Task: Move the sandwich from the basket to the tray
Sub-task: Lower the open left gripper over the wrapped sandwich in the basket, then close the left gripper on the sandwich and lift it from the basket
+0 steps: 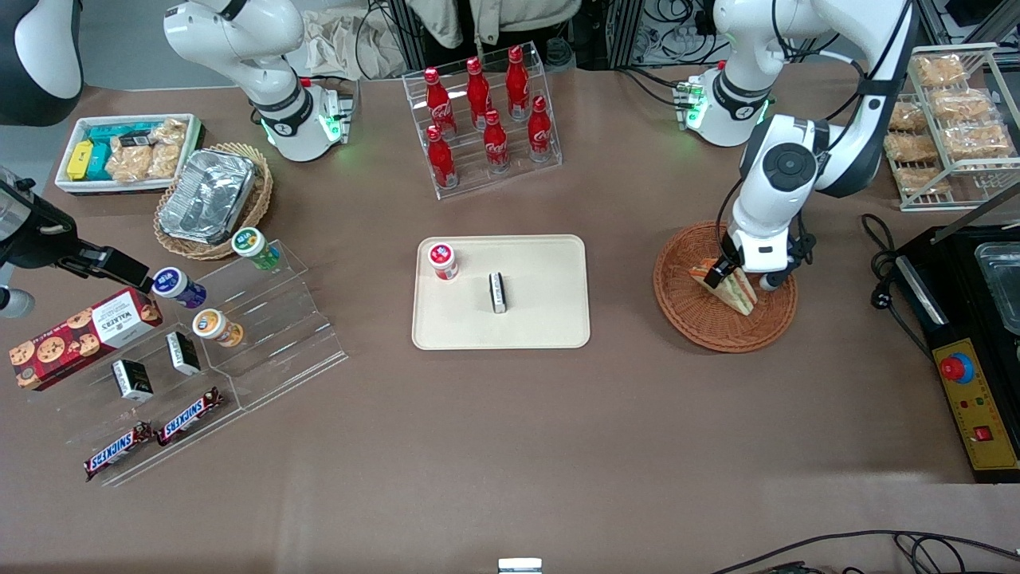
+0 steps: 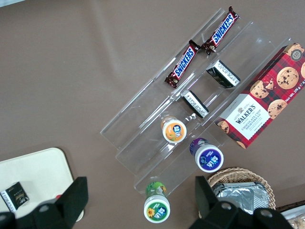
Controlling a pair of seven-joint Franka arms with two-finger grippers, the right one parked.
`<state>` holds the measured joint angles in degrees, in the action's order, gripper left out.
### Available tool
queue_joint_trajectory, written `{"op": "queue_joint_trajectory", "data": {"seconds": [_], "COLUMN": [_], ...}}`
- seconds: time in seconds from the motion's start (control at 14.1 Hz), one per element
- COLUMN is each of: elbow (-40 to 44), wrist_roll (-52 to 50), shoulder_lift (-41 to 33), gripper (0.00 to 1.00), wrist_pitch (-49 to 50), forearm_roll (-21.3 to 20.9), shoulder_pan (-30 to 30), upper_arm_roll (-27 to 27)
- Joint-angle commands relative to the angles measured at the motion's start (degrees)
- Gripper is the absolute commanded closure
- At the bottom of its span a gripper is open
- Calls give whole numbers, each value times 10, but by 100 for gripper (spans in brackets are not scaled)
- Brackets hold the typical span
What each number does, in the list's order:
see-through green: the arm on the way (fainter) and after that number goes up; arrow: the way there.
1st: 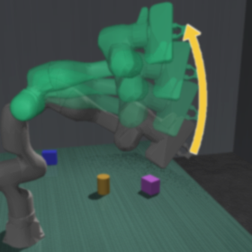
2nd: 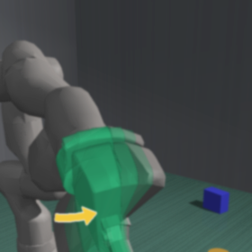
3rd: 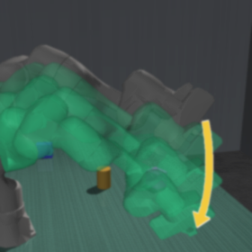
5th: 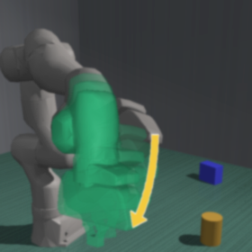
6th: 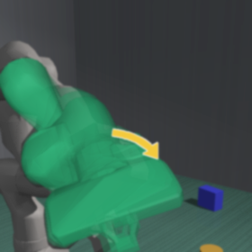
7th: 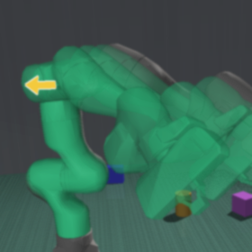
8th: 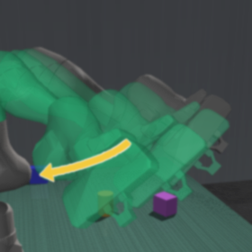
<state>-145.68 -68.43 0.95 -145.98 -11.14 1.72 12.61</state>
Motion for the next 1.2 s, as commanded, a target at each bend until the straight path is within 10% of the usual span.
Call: {"op": "queue_joint_trajectory", "data": {"seconds": [0.0, 0.43, 1.13], "elbow": [9, 23, 300], "wrist_roll": [-15, -9, 230], "shoulder_lift": [9, 7, -2], "gripper": [43, 100, 100], "wrist_pitch": [-9, 7, 421], "forearm_roll": [-21, -20, 53], "shoulder_pan": [-2, -2, -24], "upper_arm_roll": [-4, -4, -4]}}
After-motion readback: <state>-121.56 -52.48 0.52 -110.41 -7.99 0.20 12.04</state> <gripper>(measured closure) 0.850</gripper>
